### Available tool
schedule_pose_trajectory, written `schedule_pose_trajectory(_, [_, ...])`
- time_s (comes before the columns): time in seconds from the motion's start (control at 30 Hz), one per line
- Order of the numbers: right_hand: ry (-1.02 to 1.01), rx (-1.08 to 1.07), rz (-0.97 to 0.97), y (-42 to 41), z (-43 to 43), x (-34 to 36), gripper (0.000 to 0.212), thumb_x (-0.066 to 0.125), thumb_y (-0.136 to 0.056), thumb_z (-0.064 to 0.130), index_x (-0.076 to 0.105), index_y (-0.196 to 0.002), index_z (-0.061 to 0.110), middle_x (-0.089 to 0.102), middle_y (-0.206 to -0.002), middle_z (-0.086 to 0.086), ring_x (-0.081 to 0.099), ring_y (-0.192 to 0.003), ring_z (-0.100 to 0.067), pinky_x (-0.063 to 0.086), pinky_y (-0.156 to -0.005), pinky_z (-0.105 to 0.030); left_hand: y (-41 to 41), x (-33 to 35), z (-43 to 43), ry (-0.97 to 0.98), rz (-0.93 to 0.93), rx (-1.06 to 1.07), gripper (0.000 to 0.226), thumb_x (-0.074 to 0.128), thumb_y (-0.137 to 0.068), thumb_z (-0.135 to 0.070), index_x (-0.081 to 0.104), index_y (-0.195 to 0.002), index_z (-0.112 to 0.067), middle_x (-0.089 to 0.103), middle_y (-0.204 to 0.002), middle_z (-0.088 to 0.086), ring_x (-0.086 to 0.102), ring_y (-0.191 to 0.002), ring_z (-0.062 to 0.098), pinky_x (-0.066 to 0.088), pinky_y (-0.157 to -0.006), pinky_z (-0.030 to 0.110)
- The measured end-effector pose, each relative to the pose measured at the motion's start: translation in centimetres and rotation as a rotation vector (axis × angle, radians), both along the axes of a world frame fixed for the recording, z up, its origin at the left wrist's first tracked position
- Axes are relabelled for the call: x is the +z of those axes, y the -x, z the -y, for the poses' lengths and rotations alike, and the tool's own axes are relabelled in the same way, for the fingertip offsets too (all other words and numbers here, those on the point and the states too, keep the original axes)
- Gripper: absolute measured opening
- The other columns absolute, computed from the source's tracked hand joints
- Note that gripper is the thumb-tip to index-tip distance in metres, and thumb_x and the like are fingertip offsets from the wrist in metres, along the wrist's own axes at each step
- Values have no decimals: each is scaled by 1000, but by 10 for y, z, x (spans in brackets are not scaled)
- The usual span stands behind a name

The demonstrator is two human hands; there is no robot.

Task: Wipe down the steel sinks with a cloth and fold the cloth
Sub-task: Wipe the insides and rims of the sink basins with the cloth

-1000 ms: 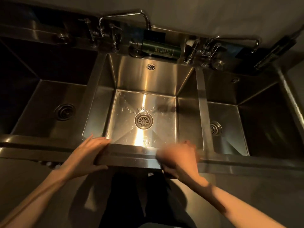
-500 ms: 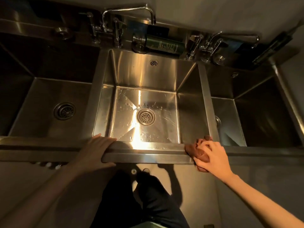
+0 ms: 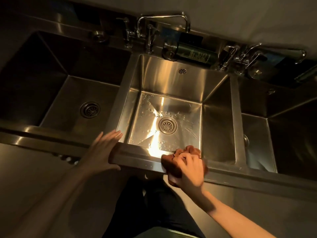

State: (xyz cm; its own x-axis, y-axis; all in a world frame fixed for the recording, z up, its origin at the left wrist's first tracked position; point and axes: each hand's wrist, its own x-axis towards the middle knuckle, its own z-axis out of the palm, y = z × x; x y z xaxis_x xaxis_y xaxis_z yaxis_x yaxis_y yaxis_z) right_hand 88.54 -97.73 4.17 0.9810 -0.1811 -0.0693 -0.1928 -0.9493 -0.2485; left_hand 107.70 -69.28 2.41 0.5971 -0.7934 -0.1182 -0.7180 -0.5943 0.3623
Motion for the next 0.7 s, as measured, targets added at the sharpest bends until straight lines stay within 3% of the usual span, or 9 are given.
schedule_pose_trajectory(0.13, [-107, 106, -52, -53, -70, 7, 56, 68, -65, 54, 55, -114, 28, 54, -109, -1, 47, -95, -26, 39, -74, -37, -18, 11, -43, -90, 8, 166, 125, 65, -45, -74, 27, -147, -11, 33, -150, 8, 19, -139, 14, -7, -114, 24])
schedule_pose_trajectory(0.3, [-165, 198, -82, -108, -143, 6, 57, 68, -72, 51, 51, -119, 25, 45, -120, -5, 41, -106, -31, 44, -84, -44, -26, 8, -60, -140, -14, 173, 121, 85, -50, -54, 28, -146, -7, 34, -150, 8, 24, -141, 19, 3, -116, 37])
schedule_pose_trajectory(0.43, [-54, 324, 1, -109, -136, 7, 63, 71, -65, 56, 56, -118, 26, 52, -115, -7, 47, -97, -32, 45, -80, -46, -33, 8, -67, -114, -3, 108, 110, 84, -55, -51, 34, -144, -9, 42, -145, 8, 32, -138, 21, 6, -116, 39])
schedule_pose_trajectory(0.6, [188, 543, 43, -74, -96, 3, 69, 50, -68, 67, 46, -129, 35, 53, -123, -3, 53, -98, -28, 46, -70, -40, -39, 6, -68, -97, 4, 69, 104, 82, -55, -55, 42, -140, -10, 50, -136, 8, 44, -128, 24, 8, -115, 38])
schedule_pose_trajectory(0.7, [206, 471, 75, -84, -109, -3, 66, 63, -63, 64, 49, -121, 36, 59, -112, -6, 57, -87, -30, 47, -66, -39, -40, 6, -69, -61, 2, 62, 104, 81, -56, -56, 41, -140, -12, 50, -136, 6, 44, -128, 23, 7, -114, 35])
